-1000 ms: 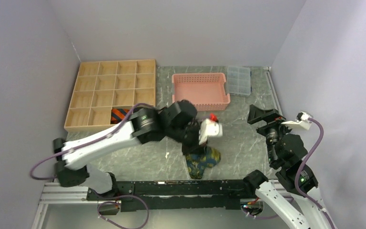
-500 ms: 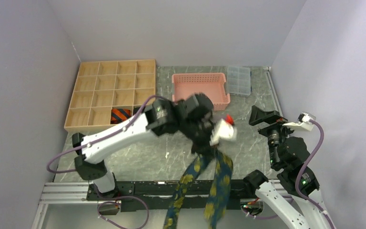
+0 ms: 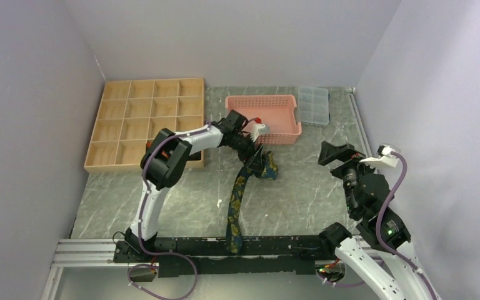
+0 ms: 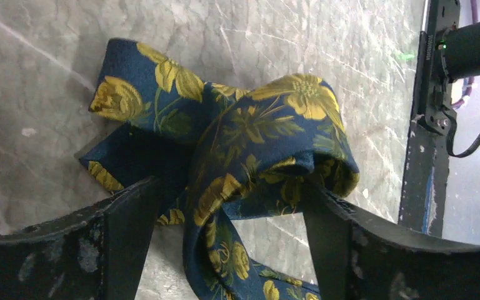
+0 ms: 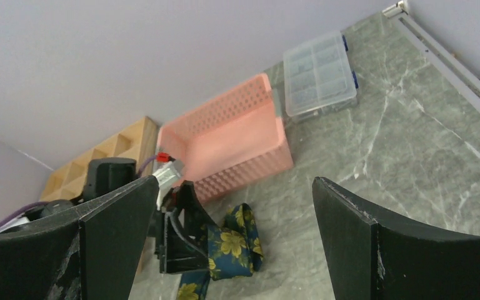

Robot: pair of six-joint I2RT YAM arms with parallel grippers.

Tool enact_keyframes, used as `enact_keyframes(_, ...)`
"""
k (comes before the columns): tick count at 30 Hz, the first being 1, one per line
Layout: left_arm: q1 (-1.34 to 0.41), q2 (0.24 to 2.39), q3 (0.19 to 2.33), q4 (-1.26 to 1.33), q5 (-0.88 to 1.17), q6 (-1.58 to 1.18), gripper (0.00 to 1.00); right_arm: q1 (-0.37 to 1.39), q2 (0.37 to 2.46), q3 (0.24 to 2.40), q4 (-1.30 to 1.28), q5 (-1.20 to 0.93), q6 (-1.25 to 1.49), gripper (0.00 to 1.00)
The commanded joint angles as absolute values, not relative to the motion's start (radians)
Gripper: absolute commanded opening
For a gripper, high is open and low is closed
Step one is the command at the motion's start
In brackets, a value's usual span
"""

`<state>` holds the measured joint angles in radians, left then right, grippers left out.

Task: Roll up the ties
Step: Place the tie at the center of the board, then flatten out the tie at the center of the board.

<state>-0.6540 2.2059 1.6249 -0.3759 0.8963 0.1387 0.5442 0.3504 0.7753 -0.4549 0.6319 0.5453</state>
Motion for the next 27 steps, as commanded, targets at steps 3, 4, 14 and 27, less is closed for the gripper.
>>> enact_keyframes(3,-0.649,1.912,1.388,0.091,0.585,0.01,0.94,0.548,0.354,0.724,-0.466,0.619,0.56,1.0)
enact_keyframes(4,-0.649,1.855,1.347,0.114,0.523,0.007,0.94,0.548,0.36,0.718,-0.462,0.612,0.565,1.0)
enact_keyframes(14,-1.069,1.196,0.775,0.133,-0.236,-0.189,0.94,0.548,0.459,0.636,-0.363,0.504,0.596,0.99)
enact_keyframes(27,-1.623,1.369,0.711,-0.194,-0.746,-0.619,0.86,0.576,0.911,0.622,-0.123,0.306,0.65,0.88)
